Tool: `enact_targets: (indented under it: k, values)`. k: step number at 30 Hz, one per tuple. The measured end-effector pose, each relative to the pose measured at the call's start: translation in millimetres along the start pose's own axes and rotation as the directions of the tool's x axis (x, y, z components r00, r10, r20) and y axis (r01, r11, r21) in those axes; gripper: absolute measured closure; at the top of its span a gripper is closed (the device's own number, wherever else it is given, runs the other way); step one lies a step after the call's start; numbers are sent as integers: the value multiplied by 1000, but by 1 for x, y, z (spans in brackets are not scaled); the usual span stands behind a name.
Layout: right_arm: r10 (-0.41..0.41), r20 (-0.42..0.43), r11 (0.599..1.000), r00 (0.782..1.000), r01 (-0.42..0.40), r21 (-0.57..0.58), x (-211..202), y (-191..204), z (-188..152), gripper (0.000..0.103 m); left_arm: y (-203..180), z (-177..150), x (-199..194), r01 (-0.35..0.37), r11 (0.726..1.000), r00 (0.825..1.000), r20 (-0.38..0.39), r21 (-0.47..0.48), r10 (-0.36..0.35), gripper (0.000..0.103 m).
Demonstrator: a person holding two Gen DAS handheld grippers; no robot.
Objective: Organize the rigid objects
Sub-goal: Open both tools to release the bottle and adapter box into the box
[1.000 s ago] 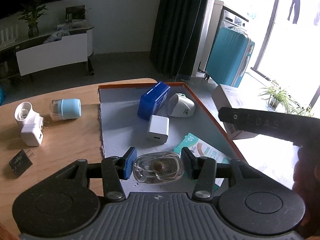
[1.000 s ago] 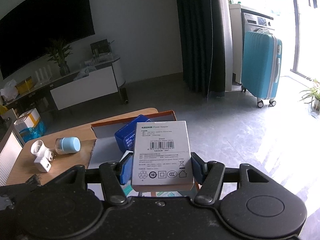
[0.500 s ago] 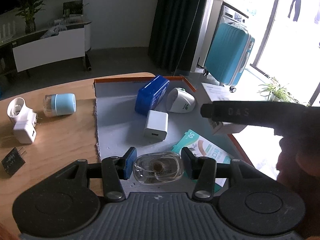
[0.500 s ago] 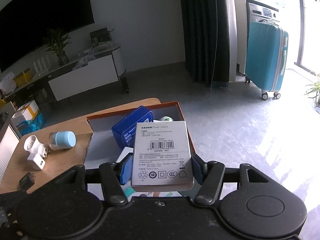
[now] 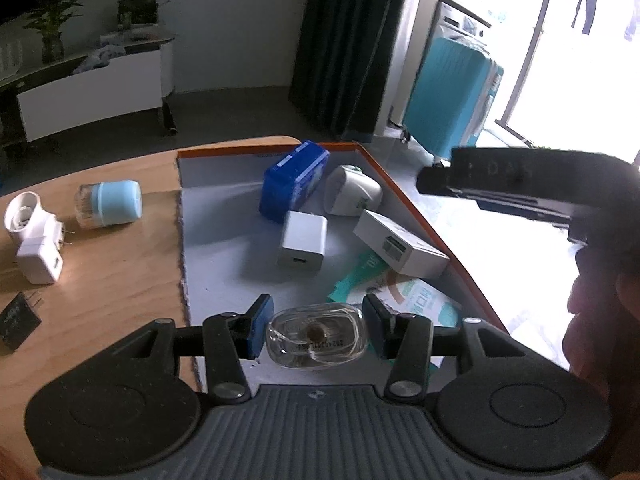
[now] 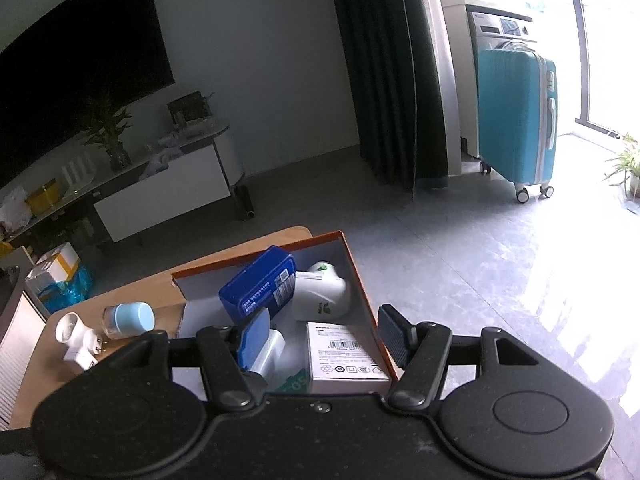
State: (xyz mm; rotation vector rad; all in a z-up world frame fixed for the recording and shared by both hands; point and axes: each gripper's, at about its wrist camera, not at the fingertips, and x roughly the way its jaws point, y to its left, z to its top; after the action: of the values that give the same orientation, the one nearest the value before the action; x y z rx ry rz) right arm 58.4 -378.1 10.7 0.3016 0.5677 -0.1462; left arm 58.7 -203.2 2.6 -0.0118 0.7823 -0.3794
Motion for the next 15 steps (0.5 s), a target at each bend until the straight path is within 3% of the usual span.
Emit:
enact_targets:
  k: [3, 5, 7, 10, 15]
  values:
    - [7, 6, 1000, 1000, -7, -7, -3, 1, -1, 29, 0, 0, 2, 39, 999, 999, -16, -13, -39, 54]
    - [11, 11, 1000, 1000, -11, -13, -5, 1, -1, 29, -1, 0, 0, 14, 1000, 1000, -11, -5, -14, 39]
    - [11, 17, 1000, 1000, -11, -21, -7, 2, -2, 26, -1, 1, -4, 5, 1000, 1000, 1, -1, -5, 36]
    - [14, 27, 999, 1000, -13, -36, -11, 5, -3, 26, 1, 4, -8, -32, 999, 999, 8, -4, 32, 23]
    - [22, 58, 998, 998, -18, -61, -23, 12, -5, 24, 13, 8, -17, -87, 996, 996, 14, -25, 88, 15]
